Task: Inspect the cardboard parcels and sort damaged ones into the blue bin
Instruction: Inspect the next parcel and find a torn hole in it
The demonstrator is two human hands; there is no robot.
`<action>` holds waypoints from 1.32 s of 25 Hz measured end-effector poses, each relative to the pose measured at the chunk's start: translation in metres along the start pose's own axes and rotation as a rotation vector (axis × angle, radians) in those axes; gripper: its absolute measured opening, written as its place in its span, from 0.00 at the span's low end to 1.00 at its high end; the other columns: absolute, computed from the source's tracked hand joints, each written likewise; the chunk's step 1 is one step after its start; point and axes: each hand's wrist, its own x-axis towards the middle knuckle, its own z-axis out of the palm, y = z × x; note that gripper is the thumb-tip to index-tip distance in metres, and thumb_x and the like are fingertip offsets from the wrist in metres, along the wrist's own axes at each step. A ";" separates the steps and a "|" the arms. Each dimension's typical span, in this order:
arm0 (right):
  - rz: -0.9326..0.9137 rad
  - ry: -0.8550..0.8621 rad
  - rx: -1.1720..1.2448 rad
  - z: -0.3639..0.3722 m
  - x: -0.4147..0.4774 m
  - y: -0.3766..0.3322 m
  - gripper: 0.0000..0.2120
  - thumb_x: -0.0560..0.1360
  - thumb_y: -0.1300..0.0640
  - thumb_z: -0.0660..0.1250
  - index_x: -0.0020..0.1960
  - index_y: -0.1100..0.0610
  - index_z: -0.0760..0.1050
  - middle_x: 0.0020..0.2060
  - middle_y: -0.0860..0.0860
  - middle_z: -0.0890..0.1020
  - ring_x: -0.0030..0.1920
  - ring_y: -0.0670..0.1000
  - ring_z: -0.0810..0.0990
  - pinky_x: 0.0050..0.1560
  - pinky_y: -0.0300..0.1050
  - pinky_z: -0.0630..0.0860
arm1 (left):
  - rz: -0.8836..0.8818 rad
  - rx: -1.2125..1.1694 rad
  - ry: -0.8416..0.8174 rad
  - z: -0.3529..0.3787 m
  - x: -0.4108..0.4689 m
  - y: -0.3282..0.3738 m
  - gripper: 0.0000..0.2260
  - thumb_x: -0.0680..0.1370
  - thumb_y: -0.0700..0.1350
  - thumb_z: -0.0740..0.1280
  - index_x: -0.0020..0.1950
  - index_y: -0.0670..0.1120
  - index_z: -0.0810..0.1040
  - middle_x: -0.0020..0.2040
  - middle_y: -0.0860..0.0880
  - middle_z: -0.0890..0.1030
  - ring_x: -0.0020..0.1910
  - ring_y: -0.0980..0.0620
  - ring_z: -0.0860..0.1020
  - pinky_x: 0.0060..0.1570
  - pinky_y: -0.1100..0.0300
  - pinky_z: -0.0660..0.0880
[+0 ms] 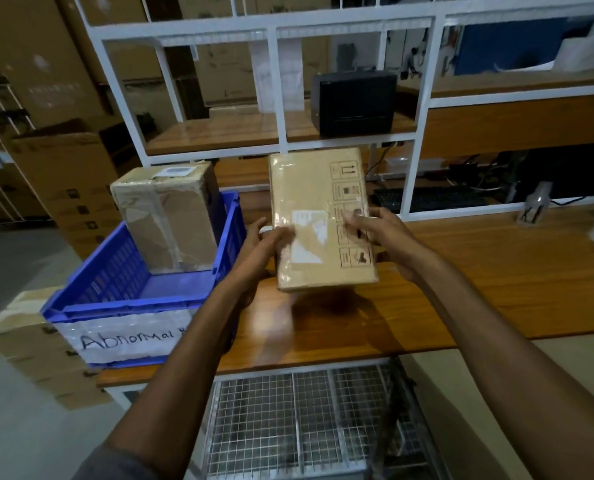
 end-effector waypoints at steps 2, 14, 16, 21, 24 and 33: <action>-0.070 0.017 -0.090 0.006 0.003 0.003 0.22 0.75 0.44 0.77 0.66 0.44 0.74 0.57 0.46 0.85 0.54 0.47 0.85 0.54 0.52 0.82 | 0.099 0.069 -0.031 0.006 -0.001 0.003 0.31 0.79 0.60 0.73 0.79 0.56 0.67 0.65 0.51 0.81 0.57 0.51 0.85 0.51 0.53 0.85; -0.295 0.069 -0.347 0.014 -0.008 0.012 0.41 0.70 0.48 0.82 0.74 0.46 0.60 0.60 0.41 0.79 0.61 0.47 0.80 0.59 0.52 0.78 | 0.312 0.200 0.114 0.009 -0.008 0.000 0.38 0.78 0.66 0.70 0.81 0.64 0.53 0.72 0.53 0.74 0.67 0.51 0.79 0.60 0.42 0.82; -0.270 0.064 -0.300 0.012 -0.009 0.009 0.36 0.71 0.43 0.79 0.69 0.48 0.62 0.57 0.41 0.80 0.59 0.48 0.82 0.55 0.50 0.81 | 0.390 0.296 0.070 0.002 -0.007 -0.012 0.41 0.79 0.61 0.72 0.84 0.64 0.49 0.78 0.52 0.69 0.74 0.51 0.74 0.62 0.42 0.81; -0.357 0.187 -0.309 0.016 -0.010 -0.001 0.40 0.74 0.34 0.72 0.78 0.46 0.58 0.60 0.40 0.76 0.57 0.45 0.79 0.53 0.47 0.79 | 0.449 0.341 0.032 0.007 -0.007 -0.014 0.37 0.81 0.64 0.67 0.83 0.62 0.50 0.81 0.54 0.65 0.69 0.63 0.75 0.64 0.45 0.81; -0.408 0.158 -0.266 0.017 -0.016 0.010 0.37 0.76 0.39 0.71 0.79 0.46 0.60 0.58 0.34 0.76 0.55 0.33 0.78 0.48 0.34 0.78 | 0.364 0.281 0.125 0.010 -0.011 -0.015 0.29 0.78 0.74 0.60 0.74 0.64 0.58 0.79 0.51 0.70 0.67 0.54 0.79 0.60 0.40 0.82; -0.289 0.290 0.044 0.030 -0.020 0.003 0.19 0.81 0.48 0.70 0.64 0.52 0.65 0.56 0.49 0.83 0.46 0.43 0.86 0.39 0.38 0.82 | 0.278 0.059 0.118 0.018 -0.017 0.000 0.16 0.87 0.55 0.59 0.72 0.51 0.62 0.60 0.62 0.74 0.56 0.67 0.77 0.47 0.70 0.77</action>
